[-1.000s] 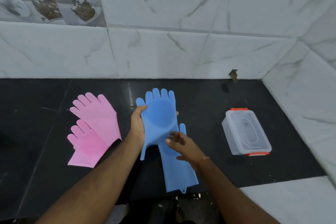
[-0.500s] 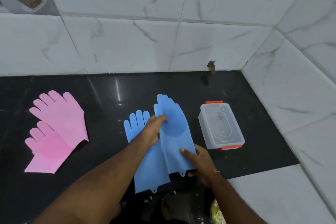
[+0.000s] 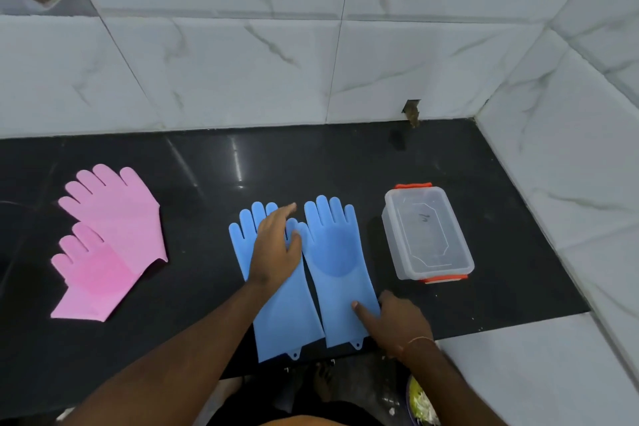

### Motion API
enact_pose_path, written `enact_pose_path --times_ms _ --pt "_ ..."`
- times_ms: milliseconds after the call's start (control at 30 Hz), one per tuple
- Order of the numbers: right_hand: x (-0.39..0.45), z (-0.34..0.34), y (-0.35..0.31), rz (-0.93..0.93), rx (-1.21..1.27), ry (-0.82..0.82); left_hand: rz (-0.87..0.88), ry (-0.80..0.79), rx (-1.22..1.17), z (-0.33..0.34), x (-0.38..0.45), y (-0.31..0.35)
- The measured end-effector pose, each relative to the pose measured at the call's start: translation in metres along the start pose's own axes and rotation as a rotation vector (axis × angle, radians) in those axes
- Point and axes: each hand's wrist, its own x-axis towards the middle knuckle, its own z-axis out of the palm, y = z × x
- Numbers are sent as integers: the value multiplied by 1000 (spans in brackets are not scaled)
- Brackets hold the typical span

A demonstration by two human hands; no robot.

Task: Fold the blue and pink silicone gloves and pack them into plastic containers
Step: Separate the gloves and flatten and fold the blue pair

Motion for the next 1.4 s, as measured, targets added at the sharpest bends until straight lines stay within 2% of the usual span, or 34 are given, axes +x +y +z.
enact_pose_path --times_ms 67,167,267,333,467,700,1400 --pt "2 -1 -1 -67 -218 165 89 59 206 -9 -14 -15" --pt "9 4 -18 -247 -222 347 106 -8 534 -10 -34 -35" --pt "25 17 -42 -499 -110 415 68 -136 702 -9 -41 -53" --pt "42 27 -52 -587 -174 388 81 -197 738 -11 -40 -62" --pt "70 44 -48 -556 -339 278 130 -233 740 -18 -32 -73" --pt "83 58 -49 -508 -327 369 239 -275 753 -34 -16 -85" --pt "85 57 -52 -420 -306 375 219 -308 765 -36 -10 -84"
